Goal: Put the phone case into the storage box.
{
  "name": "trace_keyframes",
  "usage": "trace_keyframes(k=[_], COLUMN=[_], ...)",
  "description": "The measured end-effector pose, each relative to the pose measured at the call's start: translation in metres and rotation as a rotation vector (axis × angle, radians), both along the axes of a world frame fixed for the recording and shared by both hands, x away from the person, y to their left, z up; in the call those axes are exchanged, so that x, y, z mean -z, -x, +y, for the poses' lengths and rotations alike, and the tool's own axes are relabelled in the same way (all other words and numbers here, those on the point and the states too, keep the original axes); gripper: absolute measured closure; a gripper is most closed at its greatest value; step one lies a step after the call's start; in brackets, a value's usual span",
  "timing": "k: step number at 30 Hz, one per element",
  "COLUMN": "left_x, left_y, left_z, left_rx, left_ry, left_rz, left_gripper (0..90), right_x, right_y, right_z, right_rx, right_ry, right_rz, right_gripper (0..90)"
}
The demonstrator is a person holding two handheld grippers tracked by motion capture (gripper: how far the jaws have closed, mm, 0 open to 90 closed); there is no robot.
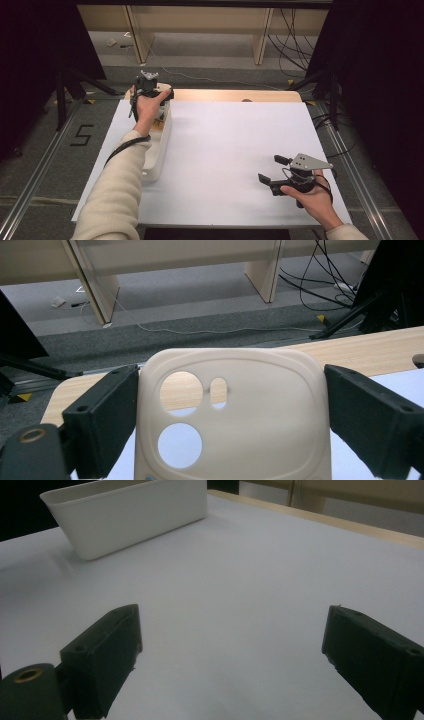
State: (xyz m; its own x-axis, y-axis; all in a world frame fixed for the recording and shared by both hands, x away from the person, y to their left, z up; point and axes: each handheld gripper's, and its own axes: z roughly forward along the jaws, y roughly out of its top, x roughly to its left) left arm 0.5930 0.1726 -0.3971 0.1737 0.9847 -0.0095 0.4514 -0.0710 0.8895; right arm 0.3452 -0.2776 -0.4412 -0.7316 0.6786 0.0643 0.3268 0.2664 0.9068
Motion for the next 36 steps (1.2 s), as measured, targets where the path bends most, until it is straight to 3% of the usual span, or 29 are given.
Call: trace_keyframes(k=[36], left_x=[0.0079], left_y=[0.0028], left_z=[0.0033], left_rx=[-0.009], left_ry=[0.009], left_rz=[0.019], left_gripper=[9.7], right_x=[0.0001], right_y=[0.0003], right_z=[0.0007], right_rx=[-0.003], right_ry=[0.005], right_rz=[0.002], right_gripper=[10.1])
